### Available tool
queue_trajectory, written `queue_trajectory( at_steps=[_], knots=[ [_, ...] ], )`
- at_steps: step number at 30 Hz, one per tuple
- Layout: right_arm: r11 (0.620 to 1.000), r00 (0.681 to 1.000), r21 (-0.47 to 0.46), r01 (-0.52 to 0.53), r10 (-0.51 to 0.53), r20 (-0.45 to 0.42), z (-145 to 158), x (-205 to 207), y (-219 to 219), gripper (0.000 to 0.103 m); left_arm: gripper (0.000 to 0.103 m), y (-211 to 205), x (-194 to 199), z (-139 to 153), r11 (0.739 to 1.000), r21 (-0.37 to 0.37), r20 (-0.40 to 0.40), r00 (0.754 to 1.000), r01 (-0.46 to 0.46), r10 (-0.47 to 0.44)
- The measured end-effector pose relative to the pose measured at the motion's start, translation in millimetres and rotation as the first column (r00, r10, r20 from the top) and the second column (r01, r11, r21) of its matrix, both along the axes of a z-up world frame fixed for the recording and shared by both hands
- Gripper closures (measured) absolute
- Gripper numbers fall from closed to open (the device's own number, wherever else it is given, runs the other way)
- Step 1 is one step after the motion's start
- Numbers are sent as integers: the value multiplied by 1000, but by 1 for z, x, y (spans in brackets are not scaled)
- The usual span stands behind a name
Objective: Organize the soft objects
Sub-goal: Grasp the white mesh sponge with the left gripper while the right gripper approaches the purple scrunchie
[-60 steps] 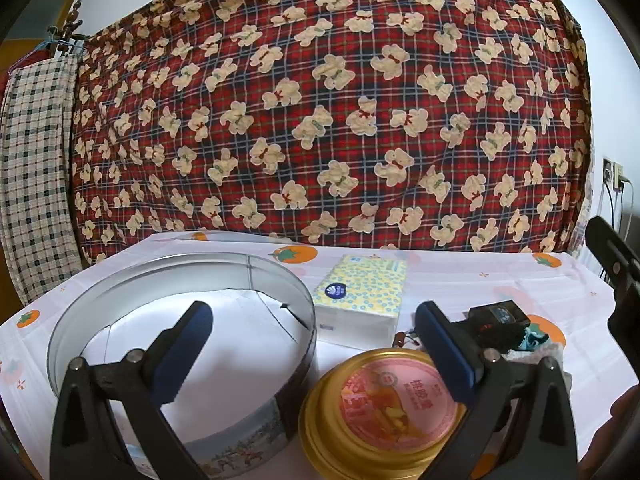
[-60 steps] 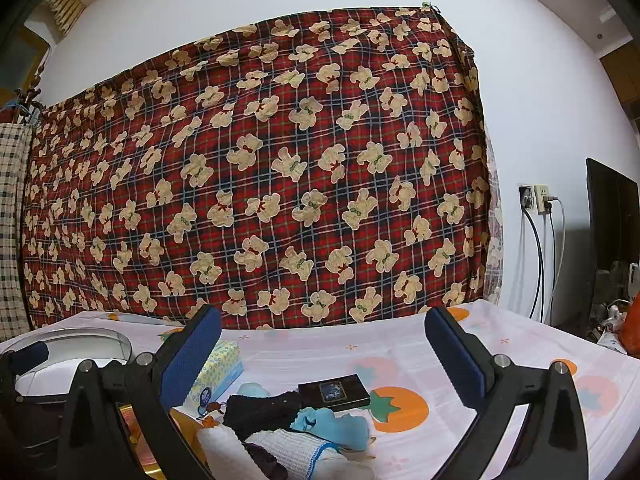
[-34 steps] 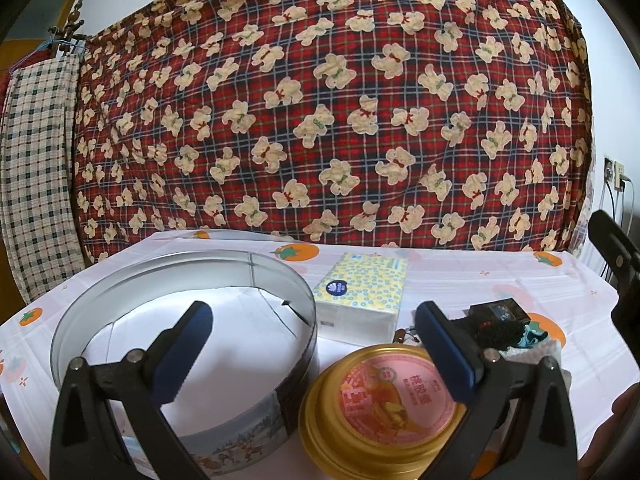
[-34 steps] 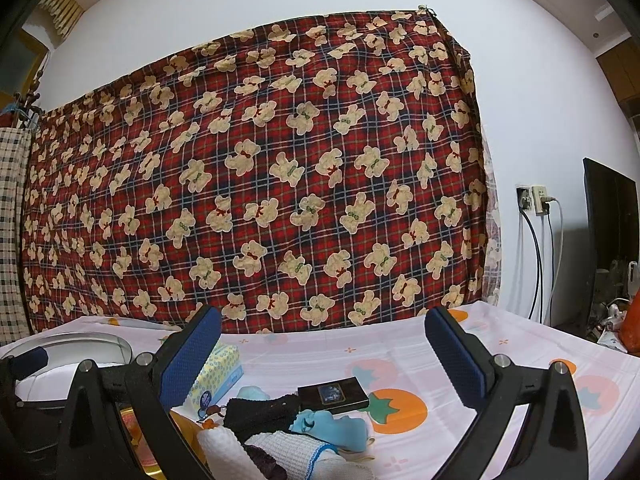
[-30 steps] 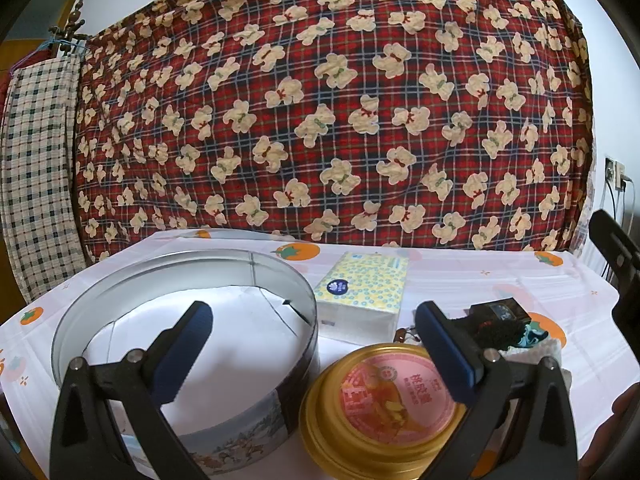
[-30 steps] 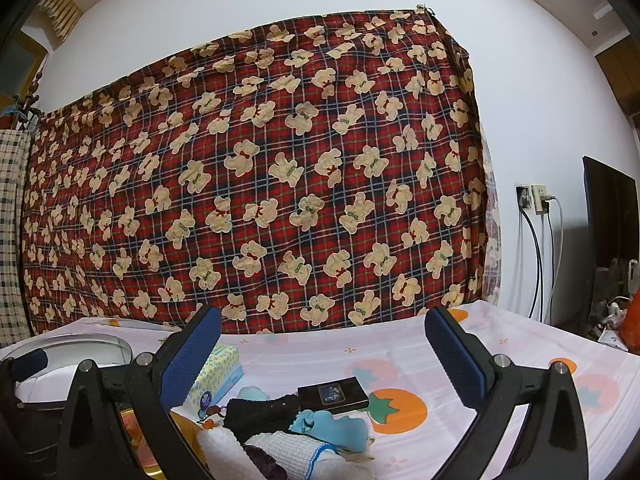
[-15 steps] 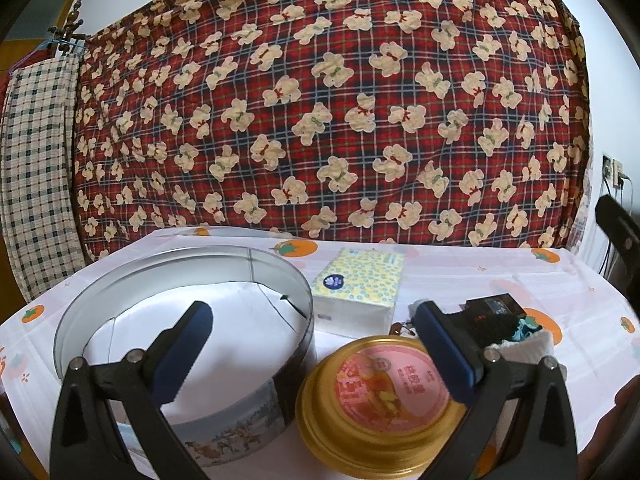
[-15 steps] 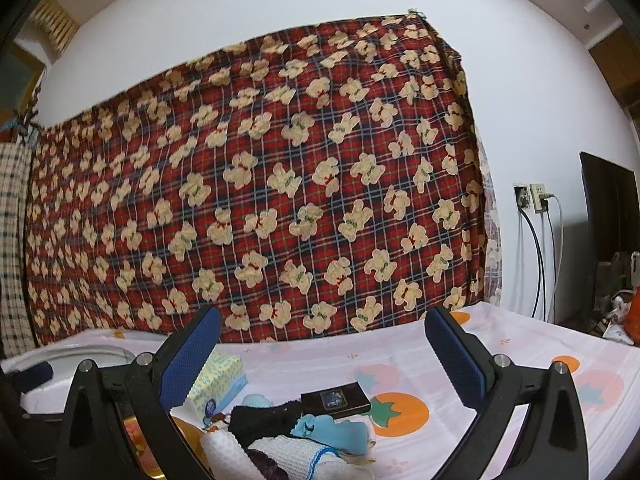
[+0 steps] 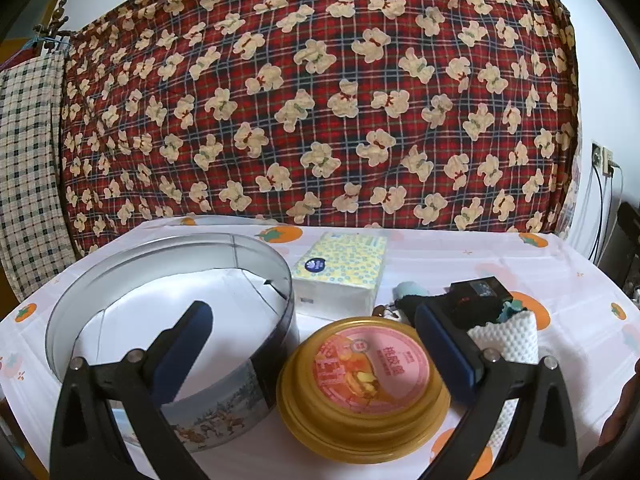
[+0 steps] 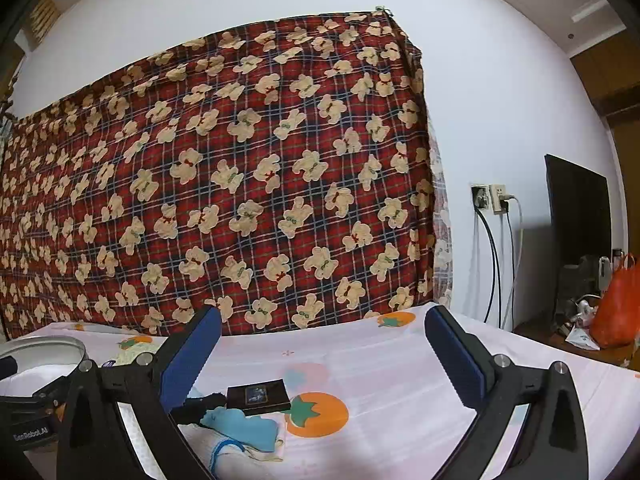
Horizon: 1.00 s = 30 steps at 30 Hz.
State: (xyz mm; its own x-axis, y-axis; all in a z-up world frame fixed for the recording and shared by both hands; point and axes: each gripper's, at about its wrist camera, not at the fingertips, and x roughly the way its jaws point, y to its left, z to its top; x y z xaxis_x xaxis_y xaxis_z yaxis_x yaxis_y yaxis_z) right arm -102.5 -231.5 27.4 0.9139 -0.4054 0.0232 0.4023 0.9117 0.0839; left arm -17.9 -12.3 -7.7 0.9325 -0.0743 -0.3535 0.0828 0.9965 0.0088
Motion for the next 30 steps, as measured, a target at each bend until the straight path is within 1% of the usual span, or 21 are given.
queue_trajectory(
  at_steps=[7,10,13,14,16,17,19,20,21,23,24,25,26,27,30],
  knots=[
    [999,1000,-33,-24,25,13,0,1,9,1,0,-5,-3,3,1000,25,8,1000,-10,10],
    [999,999,-39,-33,34,23,0,0,10,1,0,-7,-6,5,1000,24,14,1000,-6,5],
    [999,999,-36,-31,32,24,0,0,10,1,1,-8,-11,5,999,-26,-13,999,44,-44],
    [999,999,-31,-31,32,24,0,0,9,1,1,-10,-14,4,995,-56,-37,995,86,-88],
    [1000,999,-13,-29,29,25,0,0,7,1,1,-17,-18,2,987,-75,-63,987,143,-148],
    [1000,999,-5,-24,25,26,0,-1,5,1,1,-24,-19,1,983,-65,-84,981,170,-175],
    [1000,1000,17,2,-3,24,-1,-1,0,1,5,-37,-20,-3,979,-43,-122,971,201,-204],
    [1000,1000,25,11,-11,23,-1,-1,-1,1,10,-43,-20,-4,975,-41,-143,965,217,-221],
    [999,1000,33,16,-16,23,-1,-2,-3,1,13,-50,-20,-6,969,-53,-169,954,242,-247],
    [999,1000,49,18,-20,24,-2,-3,-7,1,14,-58,-19,-9,961,-81,-199,941,264,-275],
    [998,999,54,21,-22,24,-3,-3,-8,1,20,-65,-19,-12,956,-90,-215,932,278,-292],
    [998,999,57,22,-24,24,-3,-3,-9,1,22,-69,-19,-12,953,-91,-221,927,289,-302],
    [998,999,59,23,-24,25,-3,-3,-9,0,24,-74,-21,-12,952,-79,-217,927,294,-305],
    [998,999,61,23,-25,28,-3,-3,-10,0,28,-80,-23,-12,949,-71,-218,924,307,-315],
    [997,999,68,26,-29,44,-3,-6,-13,0,39,-92,-20,-17,933,-90,-254,898,348,-359]
  ],
)
